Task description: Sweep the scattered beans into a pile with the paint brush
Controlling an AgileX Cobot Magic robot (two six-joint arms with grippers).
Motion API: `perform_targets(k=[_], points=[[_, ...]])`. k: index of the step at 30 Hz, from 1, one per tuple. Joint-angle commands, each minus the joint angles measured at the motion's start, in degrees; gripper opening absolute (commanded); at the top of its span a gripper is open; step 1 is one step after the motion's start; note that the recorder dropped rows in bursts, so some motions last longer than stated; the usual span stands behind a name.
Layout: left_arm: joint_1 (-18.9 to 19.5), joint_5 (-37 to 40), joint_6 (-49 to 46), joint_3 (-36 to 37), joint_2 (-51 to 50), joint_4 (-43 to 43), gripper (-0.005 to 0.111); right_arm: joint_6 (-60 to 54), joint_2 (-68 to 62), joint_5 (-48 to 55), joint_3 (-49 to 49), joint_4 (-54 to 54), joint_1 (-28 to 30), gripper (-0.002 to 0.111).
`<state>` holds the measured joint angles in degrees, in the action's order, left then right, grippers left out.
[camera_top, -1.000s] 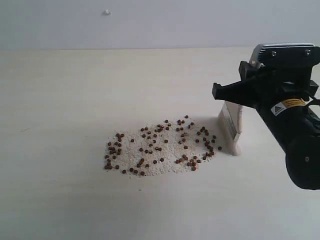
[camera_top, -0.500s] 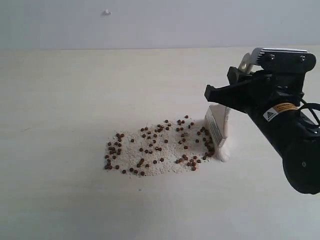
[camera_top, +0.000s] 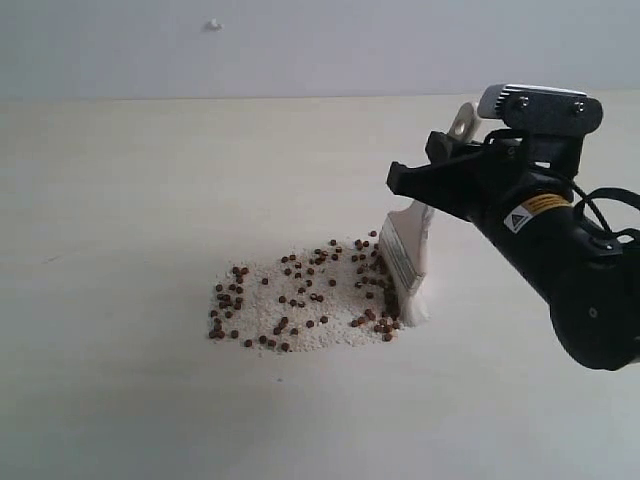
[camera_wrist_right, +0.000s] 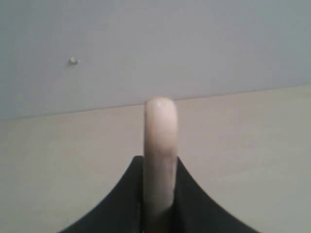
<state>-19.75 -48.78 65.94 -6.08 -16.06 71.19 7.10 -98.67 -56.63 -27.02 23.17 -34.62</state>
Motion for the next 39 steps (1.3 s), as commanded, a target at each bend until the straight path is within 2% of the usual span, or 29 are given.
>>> perform_targets(k=[1,7,20,28,34,39], points=[[-0.2,0.2,0.3,0.2,0.3,0.0,0.0,-0.6,-0.1,1.0,-0.3,0.6,-0.1,0.0],[-0.2,0.2,0.3,0.2,0.3,0.0,0.0,-6.8,1.9,1.4,-0.3,5.4,-0.1,0.0],[-0.2,0.2,0.3,0.2,0.3,0.1,0.0,-7.7,7.5,3.4,-0.3,4.2,-0.1,0.0],[-0.2,0.2,0.3,0.2,0.3,0.1,0.0,-16.1,8.7,1.7,-1.1,7.0,0.3,0.0],[-0.2,0.2,0.3,0.2,0.3,0.1,0.0,-18.0,8.7,13.8,-8.4,2.2,5.1,0.0],[-0.2,0.2,0.3,0.2,0.3,0.1,0.0,-15.4,8.5,14.0,-9.4,-7.5,9.9,0.0]])
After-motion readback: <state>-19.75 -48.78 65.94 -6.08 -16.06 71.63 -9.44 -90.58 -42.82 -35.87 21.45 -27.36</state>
